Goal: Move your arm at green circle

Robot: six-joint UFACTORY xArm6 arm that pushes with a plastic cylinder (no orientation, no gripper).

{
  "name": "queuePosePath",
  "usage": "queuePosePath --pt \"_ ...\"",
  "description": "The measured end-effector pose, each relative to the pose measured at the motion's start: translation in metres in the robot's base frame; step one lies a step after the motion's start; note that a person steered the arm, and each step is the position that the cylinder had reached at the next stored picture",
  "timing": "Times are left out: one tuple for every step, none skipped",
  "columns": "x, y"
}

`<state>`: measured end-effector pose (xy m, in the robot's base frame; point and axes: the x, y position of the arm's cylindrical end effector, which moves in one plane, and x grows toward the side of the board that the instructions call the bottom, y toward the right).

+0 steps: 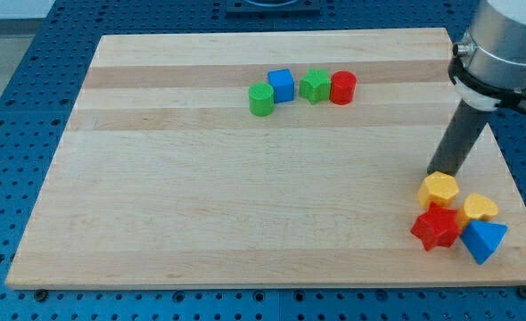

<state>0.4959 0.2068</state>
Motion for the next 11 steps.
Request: queuePosePath --pt "0.004 0.000" --pt "-0.011 -0.010" --pt "-0.028 -0.047" --pt "-0.032 -0.099" --pt "-0.032 -0.158" --pt "-0.034 -0.212" --pt "-0.049 -0.253" --pt "-0.086 -0.264" --pt "-0.134 -0.264" --pt "-0.160 -0.260" --pt "-0.163 -0.241"
